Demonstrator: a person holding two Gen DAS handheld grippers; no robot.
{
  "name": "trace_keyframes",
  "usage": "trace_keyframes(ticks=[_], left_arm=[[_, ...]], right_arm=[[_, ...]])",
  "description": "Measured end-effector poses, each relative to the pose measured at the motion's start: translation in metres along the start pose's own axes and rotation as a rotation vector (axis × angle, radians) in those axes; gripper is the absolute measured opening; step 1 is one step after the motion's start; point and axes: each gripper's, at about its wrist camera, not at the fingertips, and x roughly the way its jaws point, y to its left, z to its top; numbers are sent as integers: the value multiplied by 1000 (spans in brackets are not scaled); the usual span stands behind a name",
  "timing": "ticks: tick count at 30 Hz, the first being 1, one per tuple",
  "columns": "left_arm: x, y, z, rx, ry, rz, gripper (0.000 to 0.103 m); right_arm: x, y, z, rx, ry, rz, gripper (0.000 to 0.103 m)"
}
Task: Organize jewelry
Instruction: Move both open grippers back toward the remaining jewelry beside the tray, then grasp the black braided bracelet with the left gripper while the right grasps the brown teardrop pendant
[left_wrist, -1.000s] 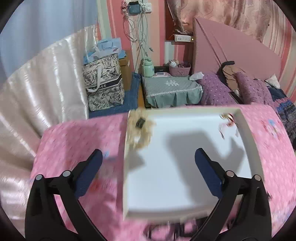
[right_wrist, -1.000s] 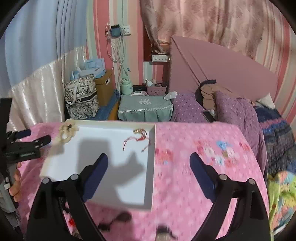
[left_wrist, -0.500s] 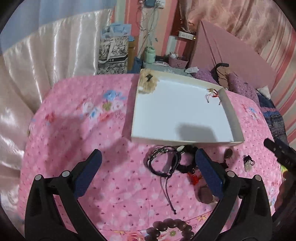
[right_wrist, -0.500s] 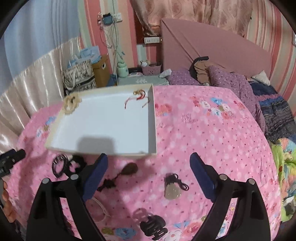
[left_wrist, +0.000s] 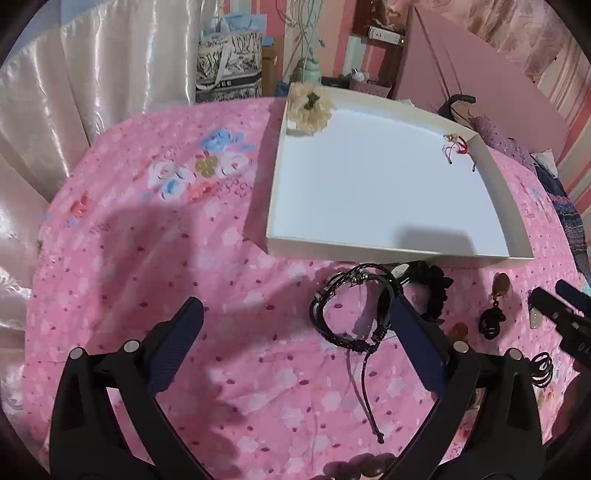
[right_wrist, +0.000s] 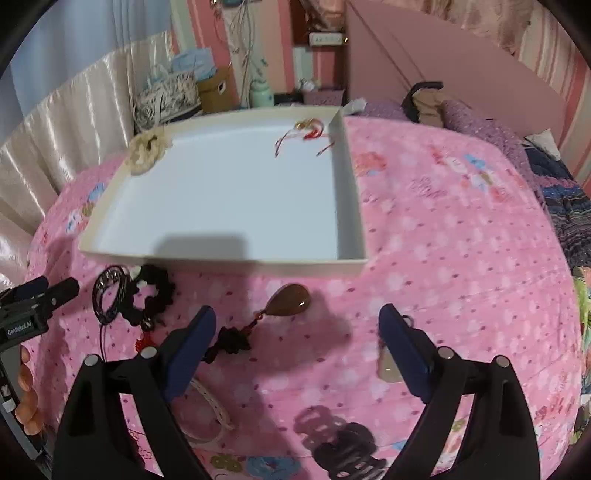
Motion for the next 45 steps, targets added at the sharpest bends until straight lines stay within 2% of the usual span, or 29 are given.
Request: trace_keyframes(ticks=[7, 10, 14, 17, 20, 23, 26, 31, 37, 45], left_arm=[[17, -9, -3, 39, 24, 12, 93], [26, -10, -4, 41, 45, 7, 83], [37, -9, -4, 34, 63, -1, 76], [46, -8, -5, 31, 79, 7, 68], [48, -10, -4, 48, 66, 37, 59], [48, -9, -4, 47, 66, 43, 54], [48, -7, -3, 44, 64, 49, 43], [46, -5, 0, 45, 56, 55, 16], [46, -2, 0, 34, 53, 47, 11], [40, -3, -2, 35, 45, 30, 11]], right_arm=[[19, 20, -3, -49, 56, 19, 87], [31, 27, -4, -56, 89, 28, 77], [48, 36, -8, -81, 137, 11, 59], [52, 39, -10, -97, 143, 1, 57], [51, 37, -10, -113, 146, -7, 46], [47, 29, -13, -118, 156, 6, 37], [43, 22, -17, -114, 149, 5, 26], [39, 14, -23, -108, 127, 10, 22], [36, 12, -21, -95, 104, 24, 21], [27, 4, -16, -66, 62, 38, 20]])
